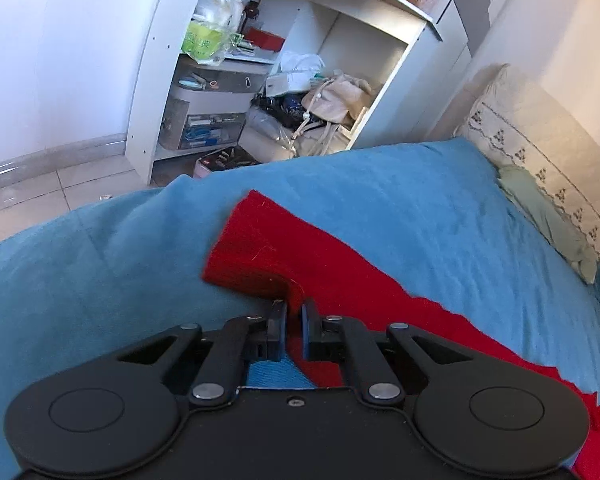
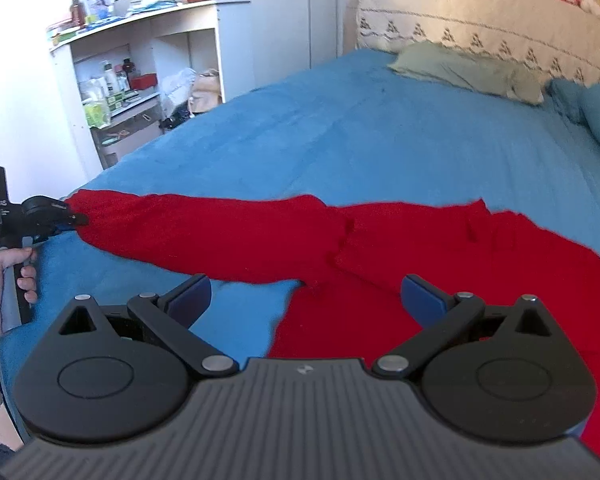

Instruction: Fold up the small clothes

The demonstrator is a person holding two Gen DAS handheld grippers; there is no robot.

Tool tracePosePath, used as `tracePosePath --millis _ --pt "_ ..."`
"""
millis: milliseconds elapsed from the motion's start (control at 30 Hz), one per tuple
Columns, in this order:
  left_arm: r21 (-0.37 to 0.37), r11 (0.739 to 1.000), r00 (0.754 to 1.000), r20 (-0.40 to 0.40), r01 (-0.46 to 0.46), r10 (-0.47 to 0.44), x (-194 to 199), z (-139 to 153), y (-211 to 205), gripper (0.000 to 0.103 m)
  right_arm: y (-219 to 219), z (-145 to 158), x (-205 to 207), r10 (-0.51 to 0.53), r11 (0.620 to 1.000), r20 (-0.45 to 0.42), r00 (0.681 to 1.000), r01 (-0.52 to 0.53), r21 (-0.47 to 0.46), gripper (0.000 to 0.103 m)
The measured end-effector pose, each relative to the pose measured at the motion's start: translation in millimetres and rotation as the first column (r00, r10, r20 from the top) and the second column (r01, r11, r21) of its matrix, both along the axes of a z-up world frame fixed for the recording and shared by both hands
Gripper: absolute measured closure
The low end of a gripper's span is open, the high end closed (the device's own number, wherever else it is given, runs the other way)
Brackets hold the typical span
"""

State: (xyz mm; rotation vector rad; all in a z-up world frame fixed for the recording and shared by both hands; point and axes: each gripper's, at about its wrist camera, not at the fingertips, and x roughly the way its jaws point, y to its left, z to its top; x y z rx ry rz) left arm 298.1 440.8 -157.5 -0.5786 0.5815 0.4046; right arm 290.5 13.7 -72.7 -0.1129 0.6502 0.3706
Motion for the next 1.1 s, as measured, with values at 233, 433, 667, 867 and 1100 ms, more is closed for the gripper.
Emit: tracePosePath --millis 233,433,667,867,1100 --pt "0.111 0.991 0.995 0.054 0.077 -0.083 4 41 -35 0.097 -31 -6 1 -0.045 0.999 0.0 0.999 0.045 0.016 0.0" --pt "0.206 0.95 0.947 0.173 0.235 -0.272 22 108 -126 0.097 -64 3 -3 -0.101 0.993 0.061 0.993 0.104 -0.05 0.0" --pt "0.193 0.858 0.827 0.236 0.476 -0.511 67 141 -281 0.097 -128 8 -3 -0.18 0.981 0.086 0.98 0.185 -0.055 0.0" --pt "0.132 0.78 0.756 0.196 0.611 -0.625 99 104 -404 0.097 -202 5 -5 -0.258 0.962 0.104 0.96 0.266 -0.065 0.0" --pt "0.081 0.719 0.719 0.032 0.691 -0.694 111 15 -488 0.097 -279 -16 -10 -0.315 0.945 0.054 0.947 0.319 -0.077 0.0"
